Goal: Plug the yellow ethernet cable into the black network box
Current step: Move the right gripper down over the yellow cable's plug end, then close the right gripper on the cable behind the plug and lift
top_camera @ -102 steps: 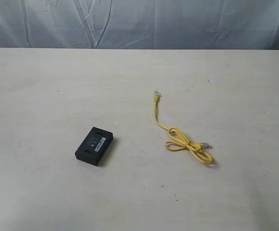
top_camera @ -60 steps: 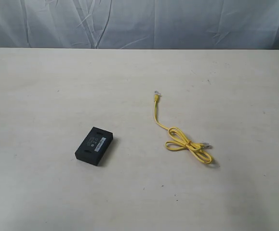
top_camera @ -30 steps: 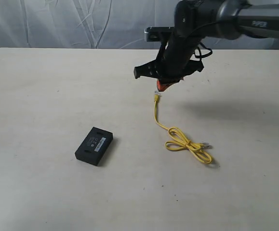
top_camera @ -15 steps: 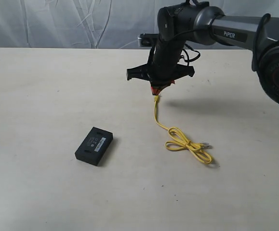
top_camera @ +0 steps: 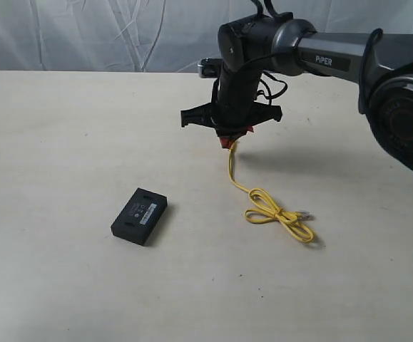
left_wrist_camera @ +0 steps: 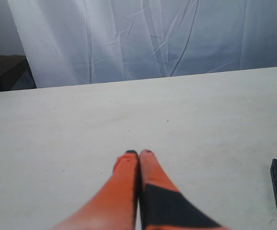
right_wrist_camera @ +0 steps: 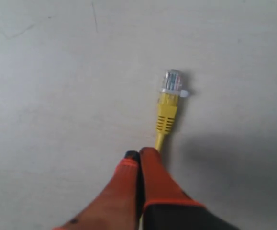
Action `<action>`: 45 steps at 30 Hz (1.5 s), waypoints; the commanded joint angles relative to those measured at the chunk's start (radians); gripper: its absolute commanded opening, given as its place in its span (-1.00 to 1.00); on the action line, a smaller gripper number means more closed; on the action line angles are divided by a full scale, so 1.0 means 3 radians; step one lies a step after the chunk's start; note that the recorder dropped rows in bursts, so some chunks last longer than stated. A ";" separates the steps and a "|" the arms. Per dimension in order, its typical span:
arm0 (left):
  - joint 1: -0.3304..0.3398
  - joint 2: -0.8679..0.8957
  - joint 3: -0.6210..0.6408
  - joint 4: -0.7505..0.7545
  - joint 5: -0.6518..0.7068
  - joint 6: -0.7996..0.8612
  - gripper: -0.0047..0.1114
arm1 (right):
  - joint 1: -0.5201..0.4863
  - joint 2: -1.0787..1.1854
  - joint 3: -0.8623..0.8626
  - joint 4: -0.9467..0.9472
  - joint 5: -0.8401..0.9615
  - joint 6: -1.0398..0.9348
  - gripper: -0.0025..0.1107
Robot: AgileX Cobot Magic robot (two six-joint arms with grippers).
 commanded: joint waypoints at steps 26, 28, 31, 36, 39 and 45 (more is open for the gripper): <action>0.0006 -0.0017 0.0015 0.0016 -0.0046 -0.0008 -0.92 | 0.0017 -0.0539 0.0452 0.0299 0.0257 -0.0805 -0.97; 0.0006 -0.0017 0.0015 0.0016 -0.0046 -0.0008 -0.92 | 0.0017 -0.0797 0.0783 0.0424 0.0068 -0.0938 -0.97; 0.0006 -0.0017 0.0015 0.0016 -0.0046 -0.0008 -0.92 | 0.0017 -0.1159 0.1316 0.0565 -0.0245 -0.1119 -0.97; 0.0006 -0.0017 0.0015 0.0016 -0.0046 -0.0008 -0.92 | 0.0017 -0.1556 0.1976 0.0620 -0.0540 -0.1287 -0.97; 0.0006 -0.0017 0.0015 0.0024 -0.0046 -0.0009 -0.92 | 0.0017 -0.1643 0.2211 0.0661 -0.0708 -0.1373 -0.97; 0.0006 -0.0017 0.0015 0.0024 -0.0046 -0.0009 -0.92 | 0.0017 -0.1637 0.2344 0.0749 -0.0757 -0.1373 -0.97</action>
